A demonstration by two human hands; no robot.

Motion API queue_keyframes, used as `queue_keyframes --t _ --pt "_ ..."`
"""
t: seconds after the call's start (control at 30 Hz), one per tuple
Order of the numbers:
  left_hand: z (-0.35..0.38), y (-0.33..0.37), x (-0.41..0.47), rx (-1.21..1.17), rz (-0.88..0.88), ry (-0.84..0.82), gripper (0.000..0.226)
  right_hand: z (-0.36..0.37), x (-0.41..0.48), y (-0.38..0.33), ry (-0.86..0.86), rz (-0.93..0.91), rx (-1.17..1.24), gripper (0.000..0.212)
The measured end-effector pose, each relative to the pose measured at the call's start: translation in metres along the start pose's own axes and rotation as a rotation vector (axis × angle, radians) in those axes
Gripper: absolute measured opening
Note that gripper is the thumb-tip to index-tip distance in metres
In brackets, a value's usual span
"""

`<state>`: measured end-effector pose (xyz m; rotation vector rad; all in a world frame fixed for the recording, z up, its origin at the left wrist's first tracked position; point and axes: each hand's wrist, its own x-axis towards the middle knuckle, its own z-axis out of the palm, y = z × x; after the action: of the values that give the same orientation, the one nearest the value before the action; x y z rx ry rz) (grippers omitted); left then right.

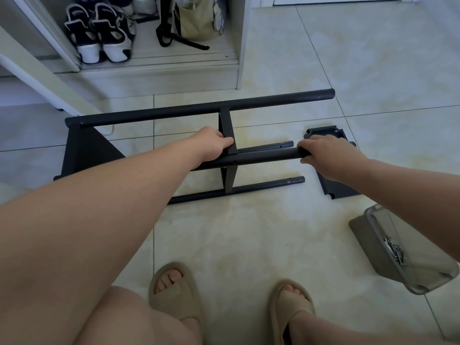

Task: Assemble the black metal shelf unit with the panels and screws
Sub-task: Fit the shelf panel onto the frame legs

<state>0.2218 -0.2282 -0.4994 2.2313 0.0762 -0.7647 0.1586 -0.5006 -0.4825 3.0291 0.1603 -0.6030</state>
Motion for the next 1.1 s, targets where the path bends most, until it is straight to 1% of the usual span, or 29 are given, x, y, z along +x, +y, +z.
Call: queue_keyframes --t 0.2,0.37,0.57,0.63,0.73,0.8,0.87,0.93,0.97,1.03,1.1 --pt "0.001 -0.001 0.003 -0.024 0.008 0.02 0.034 -0.003 0.003 0.001 0.006 -0.004 0.006 0.019" --pt "-0.007 0.006 0.009 0.01 0.02 0.028 0.036 -0.001 0.01 -0.001 0.064 0.013 0.015 0.015" --pt "-0.013 0.005 0.013 0.022 -0.017 0.028 0.037 0.002 0.02 -0.005 0.077 0.044 0.074 0.015" --pt "-0.012 0.004 0.01 0.033 -0.02 0.039 0.037 0.005 0.016 -0.006 0.075 0.05 0.071 0.021" --pt "-0.012 0.009 0.001 0.105 -0.024 0.102 0.041 0.004 0.005 -0.006 0.038 0.04 0.037 0.049" --pt "-0.01 0.016 -0.011 0.193 -0.016 0.187 0.044 -0.001 -0.008 -0.003 0.041 0.031 -0.012 0.062" --pt "-0.005 0.025 -0.026 0.337 0.033 0.302 0.049 -0.007 -0.025 0.003 0.074 0.013 -0.037 0.066" --pt "0.001 0.037 -0.039 0.453 0.16 0.398 0.051 -0.011 -0.043 0.011 0.146 0.023 0.003 0.067" --pt "0.005 0.044 -0.046 0.473 0.238 0.424 0.05 -0.01 -0.053 0.015 0.18 0.044 0.031 0.066" --pt "0.02 0.061 -0.061 0.492 0.377 0.392 0.047 0.0 -0.077 0.024 0.174 0.099 0.055 0.068" --pt "0.043 0.077 -0.077 0.522 0.475 0.296 0.047 0.02 -0.102 0.036 0.108 0.141 0.02 0.071"
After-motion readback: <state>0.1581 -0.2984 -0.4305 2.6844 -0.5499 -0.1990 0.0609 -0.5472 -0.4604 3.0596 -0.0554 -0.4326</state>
